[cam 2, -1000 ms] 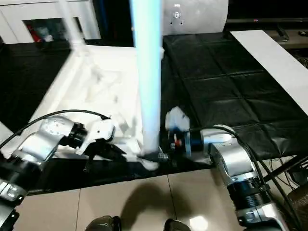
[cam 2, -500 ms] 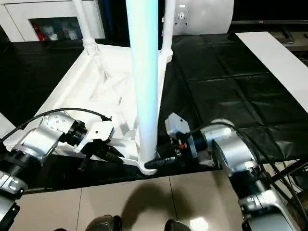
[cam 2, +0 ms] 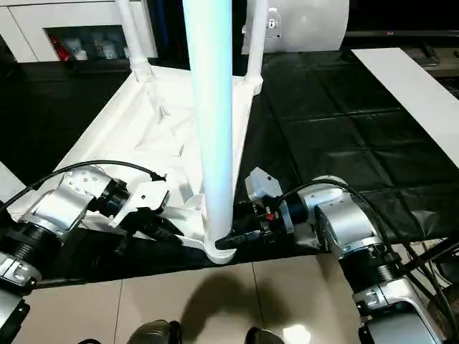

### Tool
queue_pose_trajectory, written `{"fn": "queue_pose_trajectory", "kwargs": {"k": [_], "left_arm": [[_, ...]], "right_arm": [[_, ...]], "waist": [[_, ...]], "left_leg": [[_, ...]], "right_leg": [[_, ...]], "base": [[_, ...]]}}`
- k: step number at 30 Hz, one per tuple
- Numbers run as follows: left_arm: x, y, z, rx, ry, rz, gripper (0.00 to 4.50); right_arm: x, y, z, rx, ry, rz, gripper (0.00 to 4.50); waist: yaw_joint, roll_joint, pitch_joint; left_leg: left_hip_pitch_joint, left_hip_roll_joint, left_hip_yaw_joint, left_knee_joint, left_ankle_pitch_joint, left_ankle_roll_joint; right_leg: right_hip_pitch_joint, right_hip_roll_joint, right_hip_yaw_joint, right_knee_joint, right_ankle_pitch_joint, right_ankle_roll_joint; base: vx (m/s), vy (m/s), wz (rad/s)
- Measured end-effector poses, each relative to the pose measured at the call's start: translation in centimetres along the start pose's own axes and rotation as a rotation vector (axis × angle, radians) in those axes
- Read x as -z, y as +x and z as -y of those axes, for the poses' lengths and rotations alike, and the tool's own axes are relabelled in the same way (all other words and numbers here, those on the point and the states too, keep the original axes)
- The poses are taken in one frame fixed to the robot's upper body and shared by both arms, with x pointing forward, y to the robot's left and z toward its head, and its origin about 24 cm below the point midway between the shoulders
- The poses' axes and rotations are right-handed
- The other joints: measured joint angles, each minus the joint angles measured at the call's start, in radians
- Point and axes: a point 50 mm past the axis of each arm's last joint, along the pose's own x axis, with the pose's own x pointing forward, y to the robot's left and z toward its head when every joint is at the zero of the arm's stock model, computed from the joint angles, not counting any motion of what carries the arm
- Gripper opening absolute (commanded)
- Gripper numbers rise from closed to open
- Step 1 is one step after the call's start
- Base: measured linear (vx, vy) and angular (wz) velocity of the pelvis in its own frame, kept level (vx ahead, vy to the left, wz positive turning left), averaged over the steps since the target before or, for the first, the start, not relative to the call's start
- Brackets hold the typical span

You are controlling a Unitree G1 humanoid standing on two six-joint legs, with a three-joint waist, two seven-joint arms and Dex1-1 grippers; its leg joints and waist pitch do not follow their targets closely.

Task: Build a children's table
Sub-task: Rotate leg to tighten

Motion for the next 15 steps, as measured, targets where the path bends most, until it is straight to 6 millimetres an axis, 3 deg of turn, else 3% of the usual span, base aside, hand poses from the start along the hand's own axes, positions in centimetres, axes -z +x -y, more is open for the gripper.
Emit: {"fn": "queue_pose_trajectory", "kwargs": {"k": [6, 11, 15], "left_arm": [[0.7, -0.4, 0.4, -0.101, -0.102, 0.034, 0.00], [0.7, -0.1, -0.3, -0.305, -0.223, 0.076, 0.00], [0.2, 1.4, -1.2, -0.422, -0.306, 0.138, 0.00]], "right_arm": [[0.7, 1.3, -0.5, 0.143, 0.061, 0.098, 1.96], [0.9, 1.8, 0.9, 0.457, 0.115, 0.171, 1.96], [0.8, 2.2, 2.0, 0.660, 0.166, 0.208, 1.96]], "waist": [[-0.012, 0.000, 0.000], [-0.061, 0.000, 0.000], [-0.083, 0.000, 0.000]], "left_leg": [[0.003, 0.001, 0.000, 0.000, -0.002, -0.007], [0.005, 0.002, 0.001, 0.000, 0.002, -0.014], [0.007, 0.002, 0.001, -0.001, 0.002, -0.014]], "right_leg": [[0.000, 0.001, 0.000, 0.003, -0.001, 0.002], [0.001, 0.001, -0.001, 0.001, -0.005, 0.008], [0.001, 0.001, -0.002, -0.003, -0.005, 0.008]], "base": [[0.000, 0.000, 0.00], [-0.010, 0.001, -0.02], [0.000, 0.000, 0.00]]}}
